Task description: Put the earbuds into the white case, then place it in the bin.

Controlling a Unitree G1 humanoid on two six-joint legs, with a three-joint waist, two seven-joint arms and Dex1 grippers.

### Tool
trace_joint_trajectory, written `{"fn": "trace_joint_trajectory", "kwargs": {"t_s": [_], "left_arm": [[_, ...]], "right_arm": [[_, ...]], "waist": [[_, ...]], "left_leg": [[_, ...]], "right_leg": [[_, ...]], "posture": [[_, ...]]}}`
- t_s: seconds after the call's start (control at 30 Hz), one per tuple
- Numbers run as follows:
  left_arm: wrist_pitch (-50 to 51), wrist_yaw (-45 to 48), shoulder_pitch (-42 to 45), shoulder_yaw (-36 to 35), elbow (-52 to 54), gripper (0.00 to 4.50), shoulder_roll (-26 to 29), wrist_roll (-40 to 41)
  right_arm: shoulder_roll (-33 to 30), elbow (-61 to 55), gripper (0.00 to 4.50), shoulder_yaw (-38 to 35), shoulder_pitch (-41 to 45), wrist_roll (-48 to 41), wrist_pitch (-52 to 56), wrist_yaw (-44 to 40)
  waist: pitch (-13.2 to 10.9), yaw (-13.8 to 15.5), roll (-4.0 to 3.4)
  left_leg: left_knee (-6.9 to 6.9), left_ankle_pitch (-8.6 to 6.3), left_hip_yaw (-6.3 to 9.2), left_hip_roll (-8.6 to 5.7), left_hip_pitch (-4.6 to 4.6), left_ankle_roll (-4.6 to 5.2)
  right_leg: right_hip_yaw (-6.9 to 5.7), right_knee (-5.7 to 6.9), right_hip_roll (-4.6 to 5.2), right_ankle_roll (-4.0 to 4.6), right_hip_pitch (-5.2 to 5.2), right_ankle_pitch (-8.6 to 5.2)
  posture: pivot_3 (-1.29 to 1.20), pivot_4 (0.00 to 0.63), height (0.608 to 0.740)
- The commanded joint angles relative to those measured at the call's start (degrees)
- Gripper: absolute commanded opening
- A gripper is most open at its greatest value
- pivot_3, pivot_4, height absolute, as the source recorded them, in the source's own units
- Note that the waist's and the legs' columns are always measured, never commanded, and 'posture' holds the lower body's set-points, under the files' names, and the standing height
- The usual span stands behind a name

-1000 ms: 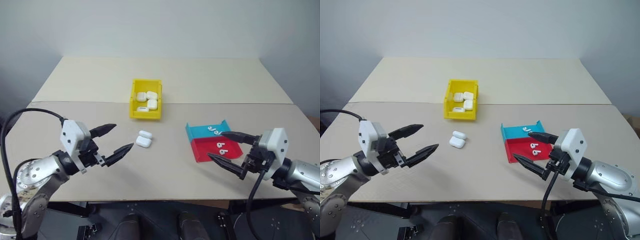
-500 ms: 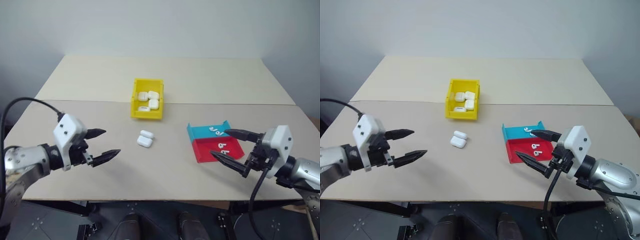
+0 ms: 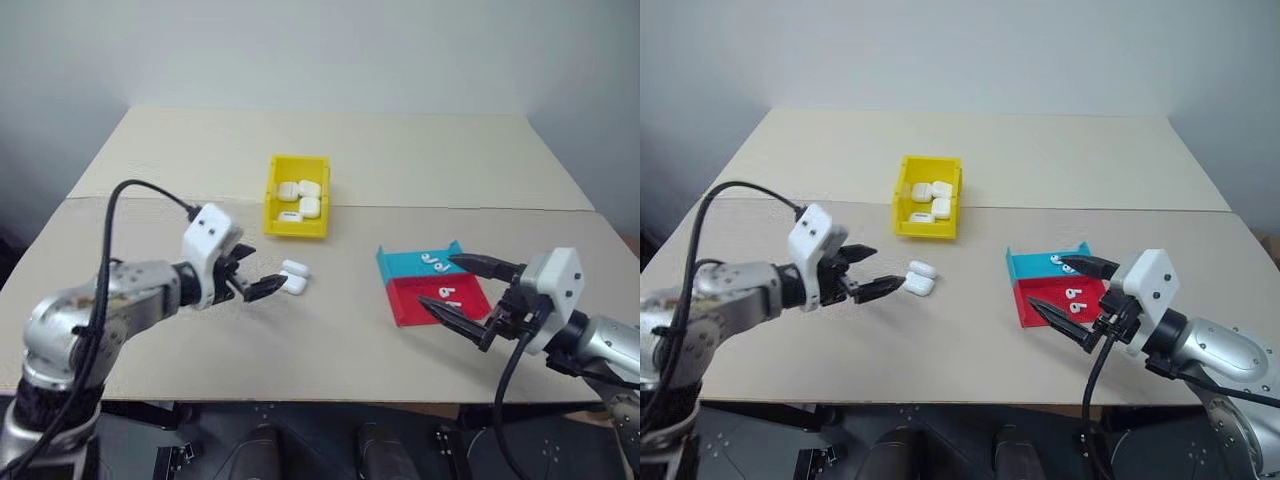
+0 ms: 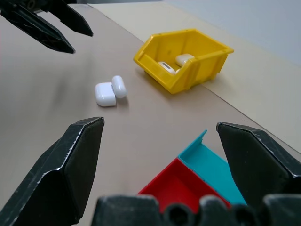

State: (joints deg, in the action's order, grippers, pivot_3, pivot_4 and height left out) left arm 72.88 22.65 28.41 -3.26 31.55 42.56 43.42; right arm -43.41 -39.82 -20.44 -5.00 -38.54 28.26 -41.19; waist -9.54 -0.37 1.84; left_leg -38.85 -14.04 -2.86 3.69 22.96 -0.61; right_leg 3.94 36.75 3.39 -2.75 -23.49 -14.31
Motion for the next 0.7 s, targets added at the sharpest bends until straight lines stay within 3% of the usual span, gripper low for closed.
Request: {"fn": "trace_joint_trajectory", "kwargs": {"t_s": [0.03, 0.23, 0.47, 0.57, 0.7], "left_arm": [[13.7, -3.2, 6.4, 0.2, -0.4, 4.5, -3.7, 2.1], [18.9, -6.8, 12.3, 2.2, -0.6, 4.5, -7.6, -1.4], [19.6, -4.7, 15.6, 6.0, -5.2, 4.5, -6.0, -1.3], [17.0, -9.9, 12.6, 4.0, -1.9, 4.5, -11.3, -5.1], [7.9, -11.4, 6.3, 2.5, 2.0, 4.5, -12.9, -8.8]], "right_arm": [[0.4, -2.1, 4.46, -0.5, 0.2, -1.5, 0.3, 1.0], [1.0, -2.5, 4.46, 0.0, -0.2, -2.0, 0.1, 1.9], [1.4, -2.7, 4.46, 0.2, -0.5, -1.9, -0.3, 2.3], [1.6, -2.9, 4.46, 0.5, -0.7, -1.7, -0.5, 2.5], [2.0, -3.1, 4.46, 0.9, -0.9, -1.6, -0.6, 2.9]], "waist": [[0.0, -0.1, 0.01], [0.0, -0.6, 0.01], [0.0, -0.4, 0.01], [0.0, -0.3, 0.01], [0.0, -0.4, 0.01]], "left_leg": [[0.01, 0.0, 0.03, 0.0, 0.03, 0.0], [0.01, 0.0, 0.07, -0.02, 0.11, 0.0], [0.0, 0.01, 0.08, -0.05, 0.13, -0.01], [0.01, 0.01, 0.09, -0.05, 0.19, -0.01], [0.0, 0.01, 0.08, -0.05, 0.33, -0.01]], "right_leg": [[-0.01, -0.01, -0.01, 0.0, -0.02, 0.0], [0.0, 0.02, -0.01, 0.0, -0.11, 0.0], [-0.01, 0.04, 0.0, 0.0, -0.14, 0.0], [-0.01, 0.02, 0.01, 0.0, -0.17, 0.0], [0.02, 0.07, 0.02, 0.01, -0.36, 0.0]], "posture": [[0.0, 0.15, 0.74], [0.0, 0.15, 0.74], [0.0, 0.15, 0.74], [0.0, 0.15, 0.74], [0.0, 0.15, 0.74]]}}
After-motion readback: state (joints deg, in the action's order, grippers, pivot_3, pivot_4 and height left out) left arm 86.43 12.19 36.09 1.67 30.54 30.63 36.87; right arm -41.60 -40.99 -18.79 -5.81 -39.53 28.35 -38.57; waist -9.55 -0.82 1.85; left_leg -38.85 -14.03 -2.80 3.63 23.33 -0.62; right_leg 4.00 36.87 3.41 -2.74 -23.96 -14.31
